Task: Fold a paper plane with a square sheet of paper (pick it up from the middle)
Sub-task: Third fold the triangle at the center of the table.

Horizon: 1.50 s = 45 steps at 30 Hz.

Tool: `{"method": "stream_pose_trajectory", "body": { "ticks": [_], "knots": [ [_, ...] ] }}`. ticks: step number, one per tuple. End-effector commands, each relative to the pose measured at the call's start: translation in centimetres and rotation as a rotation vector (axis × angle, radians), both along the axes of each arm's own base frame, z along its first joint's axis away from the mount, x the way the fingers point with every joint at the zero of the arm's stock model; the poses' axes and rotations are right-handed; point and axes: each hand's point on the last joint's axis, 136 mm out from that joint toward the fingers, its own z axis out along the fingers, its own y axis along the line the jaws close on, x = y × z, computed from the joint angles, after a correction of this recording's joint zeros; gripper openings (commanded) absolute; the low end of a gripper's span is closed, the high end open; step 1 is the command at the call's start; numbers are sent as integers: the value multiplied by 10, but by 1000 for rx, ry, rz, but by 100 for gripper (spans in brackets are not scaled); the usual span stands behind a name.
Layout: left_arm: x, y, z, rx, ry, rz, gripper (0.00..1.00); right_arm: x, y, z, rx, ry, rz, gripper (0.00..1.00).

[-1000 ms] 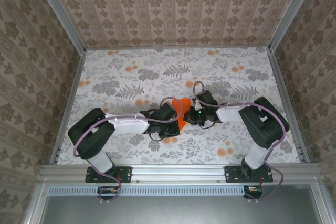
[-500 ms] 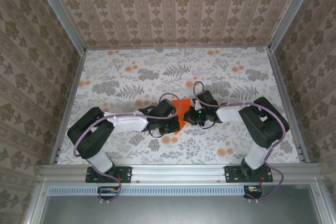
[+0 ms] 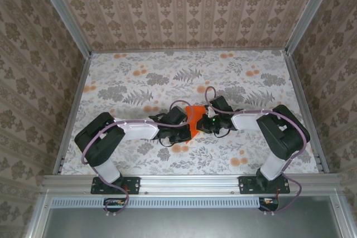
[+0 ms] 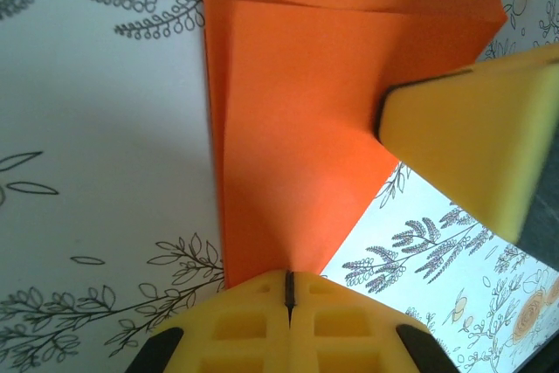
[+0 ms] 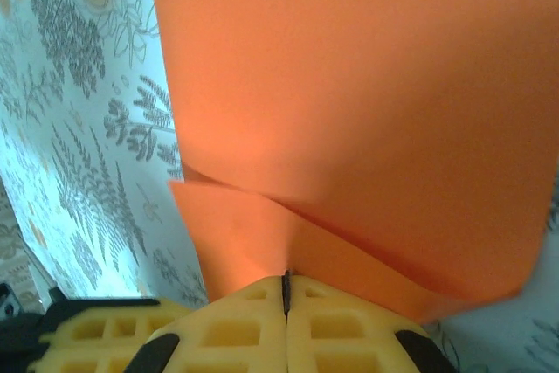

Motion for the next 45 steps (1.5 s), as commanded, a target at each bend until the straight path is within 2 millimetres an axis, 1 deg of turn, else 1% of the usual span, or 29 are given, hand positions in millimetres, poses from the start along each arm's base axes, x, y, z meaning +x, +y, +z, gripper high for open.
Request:
{"method": "stream_pose_trajectory", "body": {
  "ticks": [1, 4, 10, 15, 20, 23, 26, 32, 36, 38, 40, 42, 43, 45],
  "knots": [
    [-14, 24, -25, 120, 37, -17, 0, -13, -3, 12, -1, -38, 88, 7],
    [-13, 24, -24, 125, 34, -20, 0, -17, 0, 15, 11, -39, 112, 8],
    [-13, 24, -24, 132, 34, -29, 0, -23, 10, 6, 2, -8, 144, 8],
    [-14, 26, -24, 142, 38, -30, 0, -23, 20, 2, -5, 9, 173, 8],
    [-15, 28, -25, 153, 47, -24, 0, -23, 19, -6, -30, 30, 178, 8],
    [-17, 33, -27, 172, 60, -11, 0, -19, 12, -13, -58, 42, 163, 8],
    [-20, 39, -31, 190, 77, 2, 0, -11, -3, -21, -74, 61, 121, 7],
    [-27, 50, -40, 215, 107, 14, 0, 18, -40, -27, -80, 71, -10, 7],
    [-26, 52, -39, 213, 101, 12, 0, 38, -64, -27, -91, 71, -96, 7],
    [-24, 53, -37, 211, 93, 6, 0, 45, -72, -22, -96, 57, -120, 7],
    [-20, 51, -34, 194, 77, -23, 0, 50, -77, -11, -107, 24, -133, 7],
    [-16, 45, -27, 164, 59, -82, 0, 51, -74, 4, -86, -16, -130, 7],
    [-12, 47, -24, 175, 47, -102, 0, 51, -72, 13, -70, -37, -126, 7],
    [-6, 49, -18, 181, 20, -136, 0, 46, -65, 23, -55, -61, -107, 7]
  ]
}}
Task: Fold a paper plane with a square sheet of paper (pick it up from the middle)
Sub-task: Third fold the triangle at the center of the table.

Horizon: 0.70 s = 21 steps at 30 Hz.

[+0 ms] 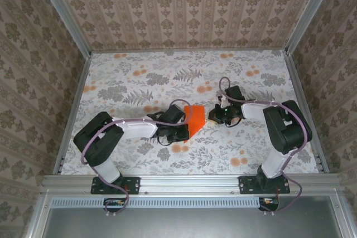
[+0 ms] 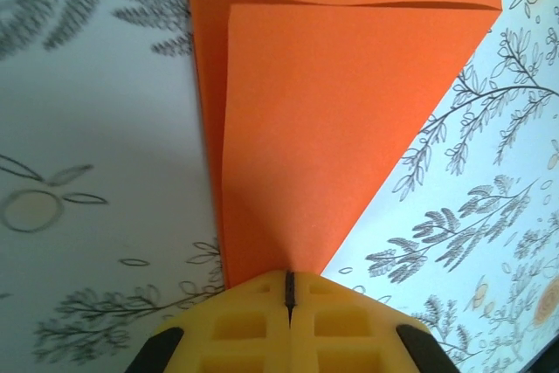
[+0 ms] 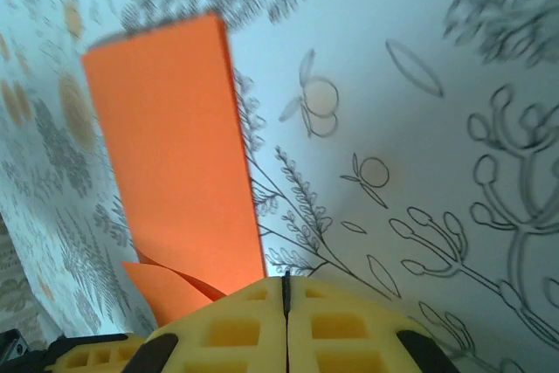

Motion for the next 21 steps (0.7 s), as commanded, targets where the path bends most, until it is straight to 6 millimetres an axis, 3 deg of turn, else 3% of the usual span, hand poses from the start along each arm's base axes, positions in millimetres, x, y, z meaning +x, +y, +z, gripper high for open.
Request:
{"method": "stream_pose_trajectory", "body": {
  "ticks": [1, 7, 13, 16, 21],
  "knots": [
    [-10, 36, -15, 144, 25, -80, 0, -5, 3, 20, -27, -68, 17, 7],
    [-5, 37, -8, 107, 3, -122, 0, -30, 49, 15, 11, -42, 111, 7],
    [-4, 33, -6, 83, -7, -132, 0, -34, 85, 5, 47, -7, 174, 7],
    [-2, 32, -2, 73, -18, -128, 0, -33, 90, -3, 43, 21, 175, 7],
    [6, 24, 14, 27, -73, -107, 0, -38, 82, -22, -9, 67, 151, 6]
  ]
}}
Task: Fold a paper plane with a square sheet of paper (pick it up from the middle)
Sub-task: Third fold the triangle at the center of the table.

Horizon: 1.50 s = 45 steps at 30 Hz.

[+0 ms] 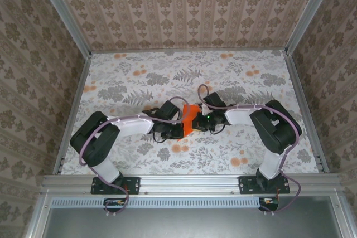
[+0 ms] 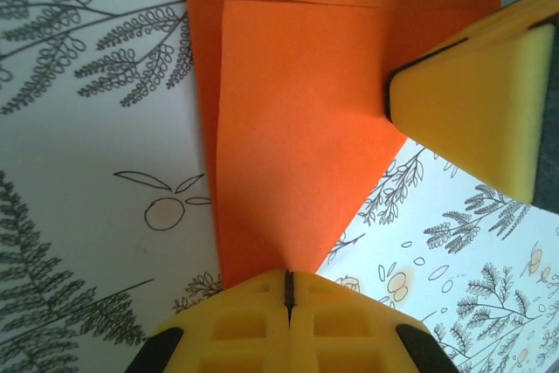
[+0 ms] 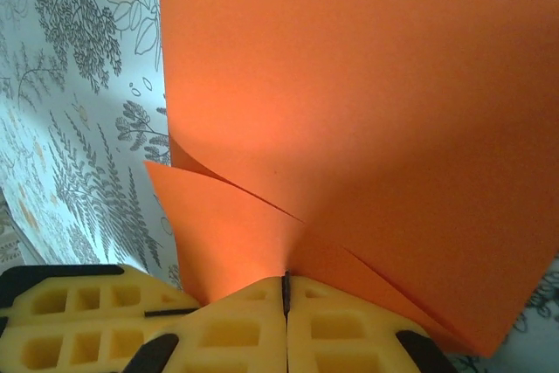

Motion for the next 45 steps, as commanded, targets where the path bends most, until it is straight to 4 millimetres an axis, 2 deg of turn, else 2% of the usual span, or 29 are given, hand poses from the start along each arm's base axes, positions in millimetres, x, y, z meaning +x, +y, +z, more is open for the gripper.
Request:
{"method": "stream_pose_trajectory", "body": {
  "ticks": [1, 6, 15, 20, 29, 39, 42, 45],
  "knots": [
    [2, 0, 13, -17, -38, 9, 0, -2, -6, -13, -45, 34, -31, 6],
    [15, -21, 28, -100, -91, 87, 0, -9, -16, -25, -93, 63, -51, 5],
    [21, -22, -1, -61, -50, 170, 0, -15, -21, -31, -111, 87, -64, 5],
    [11, -20, -15, -43, -2, 167, 0, -16, -23, -32, -121, 92, -68, 5],
    [-26, 17, -43, 21, 81, 160, 0, -23, -42, -45, -199, 137, -96, 5],
    [-51, 50, -32, 30, 77, 113, 0, -28, -51, -56, -235, 172, -107, 5],
    [-50, 55, -23, 27, 56, 110, 0, -28, -50, -54, -231, 168, -106, 5],
    [-40, 50, -6, -12, 9, 109, 0, -27, -49, -49, -217, 160, -107, 5]
  ]
}}
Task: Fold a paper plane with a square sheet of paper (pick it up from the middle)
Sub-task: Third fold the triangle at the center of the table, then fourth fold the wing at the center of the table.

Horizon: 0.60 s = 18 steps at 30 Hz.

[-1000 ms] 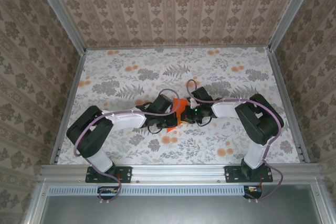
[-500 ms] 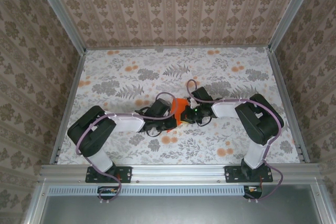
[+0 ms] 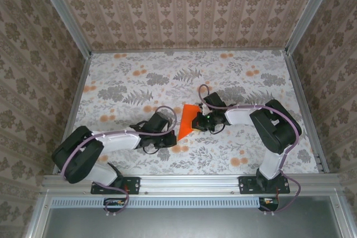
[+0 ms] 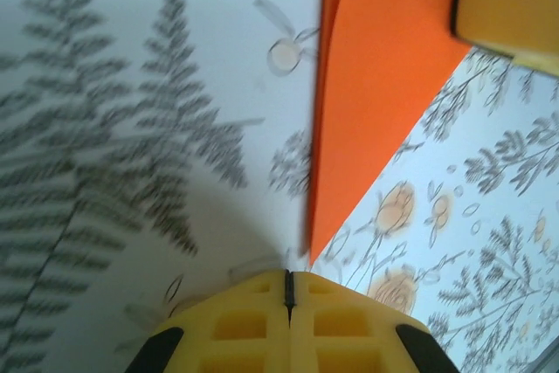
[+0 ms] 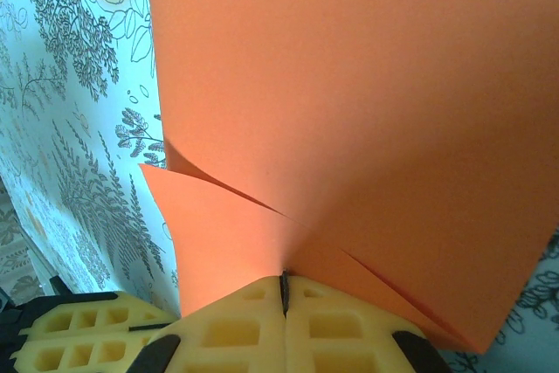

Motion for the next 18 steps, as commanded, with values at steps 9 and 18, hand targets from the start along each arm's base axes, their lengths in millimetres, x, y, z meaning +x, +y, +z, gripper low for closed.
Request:
{"method": "stream_pose_trajectory", "body": {
  "ticks": [9, 18],
  "knots": [
    [29, -37, 52, -100, -124, -46, 7, -22, -31, 4, -83, 64, -87, 9],
    [56, -74, 41, -75, -131, -36, 11, -5, -52, 40, -48, -16, -171, 38]
  ]
}}
